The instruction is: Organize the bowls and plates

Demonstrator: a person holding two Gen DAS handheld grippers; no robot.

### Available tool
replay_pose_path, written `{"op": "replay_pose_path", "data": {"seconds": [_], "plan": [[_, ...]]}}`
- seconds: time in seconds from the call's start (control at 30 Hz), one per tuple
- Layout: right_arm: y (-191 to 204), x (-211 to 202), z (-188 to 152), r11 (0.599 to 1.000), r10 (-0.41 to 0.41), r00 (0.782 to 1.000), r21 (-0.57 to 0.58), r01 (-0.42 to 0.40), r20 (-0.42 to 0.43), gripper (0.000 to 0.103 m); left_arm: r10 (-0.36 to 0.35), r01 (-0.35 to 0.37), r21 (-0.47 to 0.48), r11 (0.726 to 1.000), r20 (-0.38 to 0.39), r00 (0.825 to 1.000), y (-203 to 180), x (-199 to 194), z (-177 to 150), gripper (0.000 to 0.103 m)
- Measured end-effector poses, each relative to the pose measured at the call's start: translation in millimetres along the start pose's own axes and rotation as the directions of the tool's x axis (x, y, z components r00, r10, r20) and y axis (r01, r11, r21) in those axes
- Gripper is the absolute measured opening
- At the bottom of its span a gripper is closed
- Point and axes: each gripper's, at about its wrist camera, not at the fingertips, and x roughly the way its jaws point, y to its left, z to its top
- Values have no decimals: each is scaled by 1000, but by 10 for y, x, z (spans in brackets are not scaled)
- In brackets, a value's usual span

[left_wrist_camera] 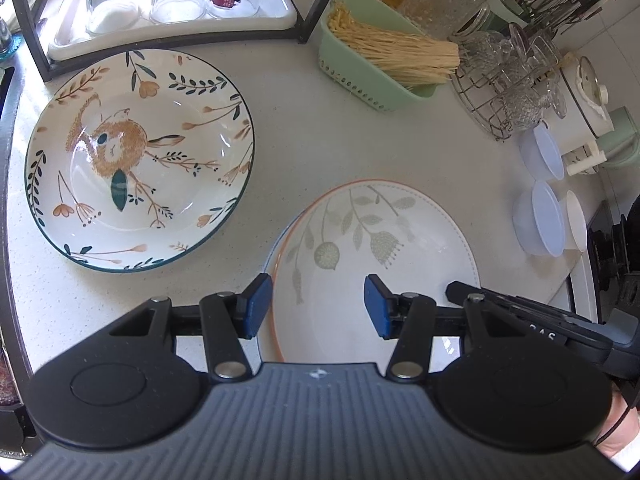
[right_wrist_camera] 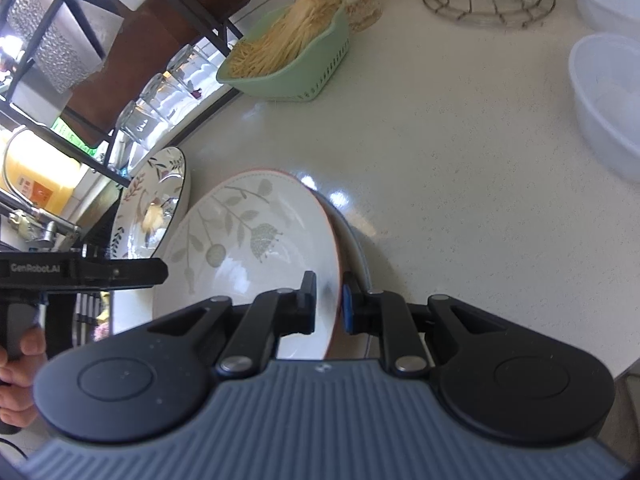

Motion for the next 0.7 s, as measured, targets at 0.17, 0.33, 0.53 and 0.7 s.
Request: {"op": "replay_pose_path", "data": {"seconds": [0.17,0.33,0.53,0.7], "plan": [[67,-128,11,998,-36,997,-53,40,64,17,16,-16,22,1000,25,1000,-89,-102,-50,56],[157,-287,51,993,-39,993,-102,51,114,16,36,-40,39,998,99,994,-200,-338,-75,56],[265,-573,152,994,8,983,-105,12,184,16,55,-66,51,997,195,979,-376,-655,-41,56],[394,-844,225,990,40,966,-138,-5,254,16,102,-136,104,985,280,955,-588,-925,-40,56]]}}
